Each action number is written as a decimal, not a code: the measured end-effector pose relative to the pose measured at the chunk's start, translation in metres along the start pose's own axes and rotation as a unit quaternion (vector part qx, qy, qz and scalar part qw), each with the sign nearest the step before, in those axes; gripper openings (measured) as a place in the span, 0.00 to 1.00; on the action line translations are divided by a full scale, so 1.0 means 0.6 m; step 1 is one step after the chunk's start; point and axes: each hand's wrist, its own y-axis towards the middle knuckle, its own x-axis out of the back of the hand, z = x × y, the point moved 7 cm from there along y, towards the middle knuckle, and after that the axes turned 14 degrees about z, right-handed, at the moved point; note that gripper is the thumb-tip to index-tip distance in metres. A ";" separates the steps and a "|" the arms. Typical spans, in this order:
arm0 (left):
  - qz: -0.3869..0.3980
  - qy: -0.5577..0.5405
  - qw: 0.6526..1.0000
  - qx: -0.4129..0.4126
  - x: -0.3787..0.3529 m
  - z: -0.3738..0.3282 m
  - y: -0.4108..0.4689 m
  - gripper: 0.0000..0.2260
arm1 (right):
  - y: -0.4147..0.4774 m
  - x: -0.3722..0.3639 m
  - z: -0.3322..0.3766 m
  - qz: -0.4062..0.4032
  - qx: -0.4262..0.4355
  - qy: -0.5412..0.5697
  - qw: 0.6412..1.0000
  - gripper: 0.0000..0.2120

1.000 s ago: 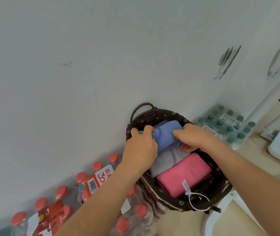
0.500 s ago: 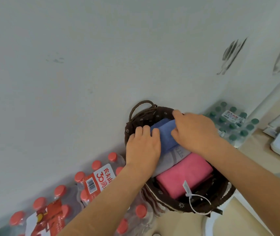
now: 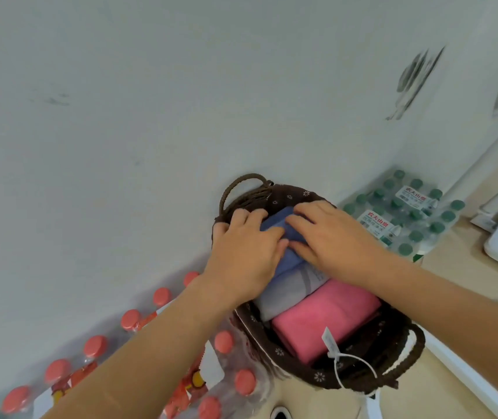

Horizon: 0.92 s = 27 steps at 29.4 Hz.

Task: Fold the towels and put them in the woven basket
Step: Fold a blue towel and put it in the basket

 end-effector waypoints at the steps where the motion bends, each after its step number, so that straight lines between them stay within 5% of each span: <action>1: -0.056 -0.019 0.998 -0.020 0.018 0.001 -0.004 0.19 | -0.006 0.014 0.001 -0.050 0.014 -0.016 0.999 0.18; 7: -0.038 0.073 0.996 -0.025 -0.025 -0.020 0.006 0.23 | -0.018 -0.016 -0.004 -0.030 0.005 0.019 0.999 0.06; 11: -0.073 0.105 0.991 -0.046 -0.021 -0.014 0.012 0.21 | -0.030 -0.007 -0.021 -0.018 0.001 0.131 0.991 0.16; 17: -0.159 -0.135 0.977 -0.047 0.043 0.025 -0.012 0.16 | -0.063 0.053 -0.032 -0.080 -0.024 0.184 0.979 0.16; 22: 0.051 -0.081 0.993 0.065 0.006 0.038 -0.008 0.26 | -0.065 0.049 -0.039 -0.058 -0.070 0.214 0.973 0.17; 27: 0.043 -0.228 0.973 0.002 0.033 0.018 -0.028 0.15 | -0.063 0.050 -0.029 0.027 -0.037 0.319 0.947 0.32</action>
